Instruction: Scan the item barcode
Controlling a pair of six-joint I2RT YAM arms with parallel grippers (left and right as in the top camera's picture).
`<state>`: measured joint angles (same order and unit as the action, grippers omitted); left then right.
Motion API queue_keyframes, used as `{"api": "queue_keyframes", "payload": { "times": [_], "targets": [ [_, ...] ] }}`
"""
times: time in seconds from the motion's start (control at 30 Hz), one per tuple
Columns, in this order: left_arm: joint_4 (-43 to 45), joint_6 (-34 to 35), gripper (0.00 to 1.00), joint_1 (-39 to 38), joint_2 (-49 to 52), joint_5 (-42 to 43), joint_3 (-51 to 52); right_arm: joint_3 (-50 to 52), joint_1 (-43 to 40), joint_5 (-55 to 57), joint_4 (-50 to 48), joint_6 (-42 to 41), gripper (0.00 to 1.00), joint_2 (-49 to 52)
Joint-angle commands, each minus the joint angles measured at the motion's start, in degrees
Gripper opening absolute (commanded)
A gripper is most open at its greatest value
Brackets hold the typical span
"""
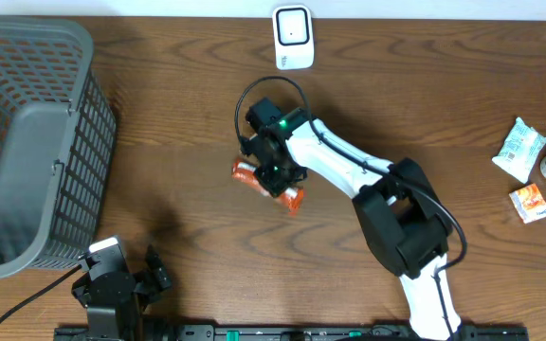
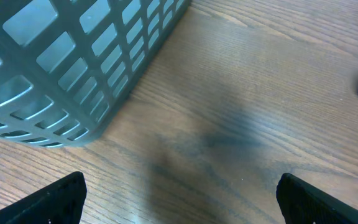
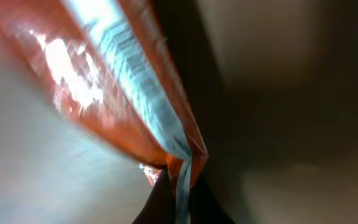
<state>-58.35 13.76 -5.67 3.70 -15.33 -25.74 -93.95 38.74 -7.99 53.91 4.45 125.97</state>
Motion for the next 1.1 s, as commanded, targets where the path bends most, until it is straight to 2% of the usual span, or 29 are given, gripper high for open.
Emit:
{"api": "queue_keyframes", "payload": {
  "times": [0.0, 0.07, 0.2, 0.5, 0.77, 0.8, 0.83, 0.93, 0.97, 1.0, 1.03, 1.07],
  "targets": [
    [-0.04, 0.52, 0.98, 0.24, -0.09, -0.31, 0.02, 0.63, 2.32, 27.36, -1.99, -5.75, 0.01, -3.76],
    [-0.04, 0.52, 0.98, 0.24, -0.09, -0.31, 0.02, 0.72, 3.80, 35.41, -1.92, -7.63, 0.01, -3.74],
    [-0.04, 0.52, 0.98, 0.24, -0.09, -0.31, 0.02, 1.97, 6.88, 42.84, -1.86, -11.74, 0.02, -3.72],
    [-0.04, 0.52, 0.98, 0.24, -0.09, -0.31, 0.02, 9.46, 15.45, 55.12, -1.84, -34.53, 0.01, -3.72],
    [-0.04, 0.50, 0.98, 0.24, -0.09, -0.31, 0.02, 11.26, 23.47, 51.17, -2.97, -34.84, 0.02, -3.72],
    [-0.04, 0.52, 0.98, 0.24, -0.09, -0.31, 0.02, 11.26, 23.76, 50.88, -3.28, -34.84, 0.05, -3.72],
    [-0.04, 0.52, 0.98, 0.24, -0.09, -0.31, 0.02, 11.23, 23.93, 49.72, -3.89, -34.84, 0.17, -3.72],
    [-0.04, 0.50, 0.98, 0.24, -0.09, -0.31, 0.02, 10.78, 23.34, 47.67, -3.74, -34.29, 0.35, -3.87],
    [-0.04, 0.52, 0.98, 0.24, -0.09, -0.31, 0.02, 10.27, 23.10, 46.93, -3.19, -33.83, 0.53, -4.02],
    [-0.04, 0.52, 0.98, 0.24, -0.09, -0.31, 0.02, 9.73, 22.91, 46.53, -2.62, -33.31, 0.62, -4.31],
    [-0.04, 0.50, 0.98, 0.24, -0.09, -0.31, 0.02, 9.18, 22.80, 46.38, -2.03, -32.96, 0.64, -4.72],
    [-0.04, 0.50, 0.98, 0.24, -0.09, -0.31, 0.02, 8.41, 22.71, 46.42, -1.29, -32.85, 0.72, -5.40]
  ]
}}
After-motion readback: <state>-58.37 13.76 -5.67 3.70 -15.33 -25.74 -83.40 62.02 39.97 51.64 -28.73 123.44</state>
